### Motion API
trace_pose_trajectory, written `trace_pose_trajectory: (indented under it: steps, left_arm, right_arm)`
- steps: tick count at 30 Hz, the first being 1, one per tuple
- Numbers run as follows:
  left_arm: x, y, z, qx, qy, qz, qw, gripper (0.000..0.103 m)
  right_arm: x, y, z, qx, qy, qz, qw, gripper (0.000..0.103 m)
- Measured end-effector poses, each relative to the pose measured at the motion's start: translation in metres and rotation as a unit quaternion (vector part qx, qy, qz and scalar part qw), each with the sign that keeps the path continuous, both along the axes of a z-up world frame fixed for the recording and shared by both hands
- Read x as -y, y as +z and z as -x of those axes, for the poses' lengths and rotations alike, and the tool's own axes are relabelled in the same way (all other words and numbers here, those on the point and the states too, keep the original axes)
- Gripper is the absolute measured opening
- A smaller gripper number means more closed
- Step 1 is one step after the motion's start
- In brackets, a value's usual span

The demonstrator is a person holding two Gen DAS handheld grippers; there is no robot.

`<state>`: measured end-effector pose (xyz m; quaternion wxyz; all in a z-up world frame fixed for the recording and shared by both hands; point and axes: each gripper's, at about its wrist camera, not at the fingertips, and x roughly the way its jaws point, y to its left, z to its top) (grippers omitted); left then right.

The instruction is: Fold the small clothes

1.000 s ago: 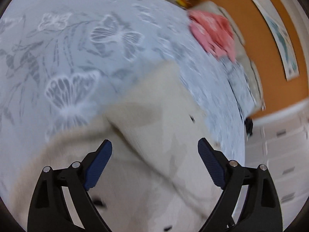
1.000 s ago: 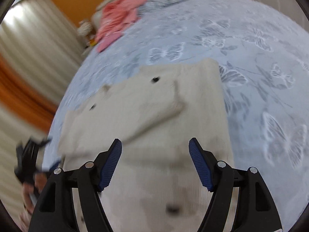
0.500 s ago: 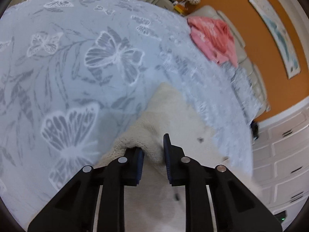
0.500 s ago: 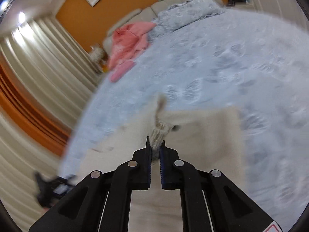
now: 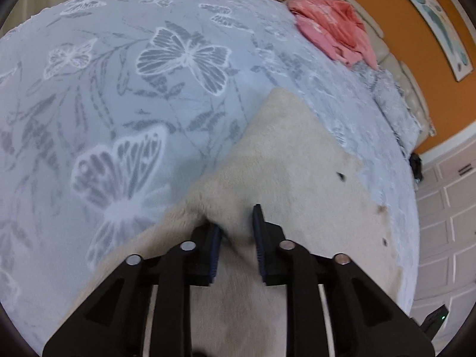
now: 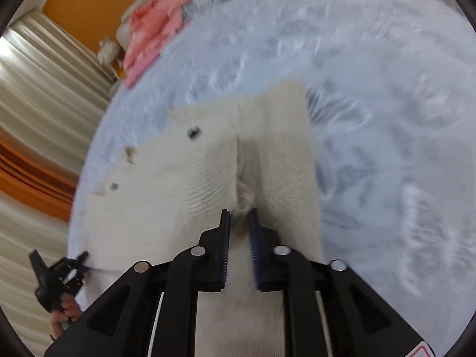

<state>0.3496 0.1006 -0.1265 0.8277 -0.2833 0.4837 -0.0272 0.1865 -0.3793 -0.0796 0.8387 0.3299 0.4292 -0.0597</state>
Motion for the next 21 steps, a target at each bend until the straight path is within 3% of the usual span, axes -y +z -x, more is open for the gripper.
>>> trace_pose_trajectory:
  steps: [2,4,5,8,12,14,17,21]
  left_arm:
    - [-0.009,0.011,0.021,0.006,-0.005,-0.003,1.0000,0.049]
    - [-0.024,0.021,0.051,0.015,-0.011,-0.011,0.9998,0.054]
    - [-0.032,0.024,0.070,0.012,-0.018,-0.018,0.9996,0.059]
    - [-0.052,0.026,0.115,-0.002,-0.023,-0.033,0.9992,0.073]
    - [-0.070,0.014,0.171,-0.047,-0.030,-0.020,0.9982,0.080]
    - [-0.073,0.003,0.194,-0.078,-0.027,0.000,0.9966,0.082]
    - [-0.070,-0.013,0.214,-0.120,-0.020,0.043,0.9916,0.088]
    - [-0.062,-0.015,0.219,-0.131,-0.018,0.031,0.9908,0.090]
  right_arm:
    - [0.001,0.024,0.035,0.009,0.003,0.033,0.999,0.030]
    - [0.002,0.035,0.080,-0.004,0.002,0.065,0.998,0.045]
    - [0.002,0.035,0.104,-0.015,0.004,0.068,0.998,0.046]
    - [-0.004,0.020,0.172,-0.064,0.013,0.031,0.997,0.046]
    - [-0.018,-0.003,0.235,-0.102,0.015,-0.051,0.993,0.047]
    - [-0.033,-0.010,0.247,-0.105,0.023,-0.097,0.989,0.047]
    - [-0.055,-0.018,0.243,-0.115,0.046,-0.136,0.983,0.057]
    - [-0.074,-0.026,0.221,-0.136,0.066,-0.139,0.979,0.063]
